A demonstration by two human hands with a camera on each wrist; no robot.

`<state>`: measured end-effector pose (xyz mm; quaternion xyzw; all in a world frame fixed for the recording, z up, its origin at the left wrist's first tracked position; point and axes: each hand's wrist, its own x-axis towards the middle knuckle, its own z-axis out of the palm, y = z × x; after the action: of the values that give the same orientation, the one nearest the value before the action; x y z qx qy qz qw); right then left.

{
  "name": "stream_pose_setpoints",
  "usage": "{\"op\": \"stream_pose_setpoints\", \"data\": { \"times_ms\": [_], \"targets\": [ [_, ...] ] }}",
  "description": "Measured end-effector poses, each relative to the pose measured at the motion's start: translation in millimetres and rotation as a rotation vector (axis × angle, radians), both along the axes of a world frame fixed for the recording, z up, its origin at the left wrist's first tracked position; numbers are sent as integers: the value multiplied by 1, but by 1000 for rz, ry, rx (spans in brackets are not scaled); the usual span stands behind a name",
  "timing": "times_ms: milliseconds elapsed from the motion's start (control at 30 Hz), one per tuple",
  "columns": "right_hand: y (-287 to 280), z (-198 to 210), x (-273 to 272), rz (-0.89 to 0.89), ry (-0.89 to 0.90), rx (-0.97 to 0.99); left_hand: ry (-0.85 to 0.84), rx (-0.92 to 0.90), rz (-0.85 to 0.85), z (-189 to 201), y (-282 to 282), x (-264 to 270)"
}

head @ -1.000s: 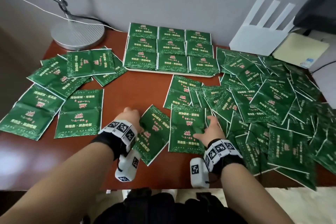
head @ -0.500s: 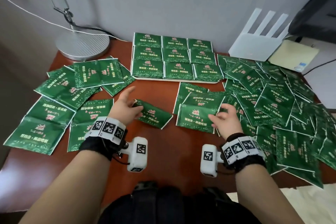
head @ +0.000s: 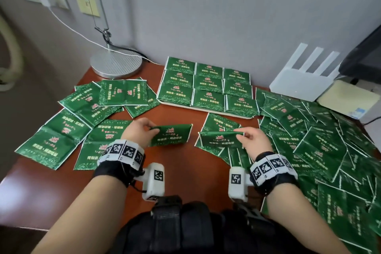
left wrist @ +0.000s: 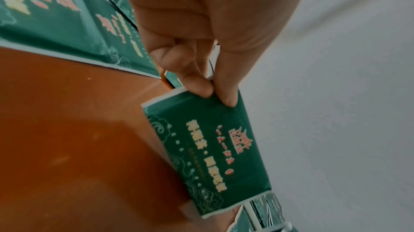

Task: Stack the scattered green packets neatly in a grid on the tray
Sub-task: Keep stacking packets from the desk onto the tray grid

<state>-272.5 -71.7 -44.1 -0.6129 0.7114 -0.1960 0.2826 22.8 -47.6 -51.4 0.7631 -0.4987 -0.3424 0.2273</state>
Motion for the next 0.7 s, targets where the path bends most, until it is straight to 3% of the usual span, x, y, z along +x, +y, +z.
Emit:
{"op": "stream_pose_setpoints", "data": {
  "times_ms": [233, 533, 700],
  "targets": [
    [-9, -12, -7, -18, 3, 27, 14, 35, 6, -18, -8, -10],
    [-11, -31, -1, -72, -73, 244, 66, 196, 29, -41, -16, -8],
    [-22, -28, -6, -66, -85, 208, 40, 189, -14, -34, -27, 1]
  ]
}}
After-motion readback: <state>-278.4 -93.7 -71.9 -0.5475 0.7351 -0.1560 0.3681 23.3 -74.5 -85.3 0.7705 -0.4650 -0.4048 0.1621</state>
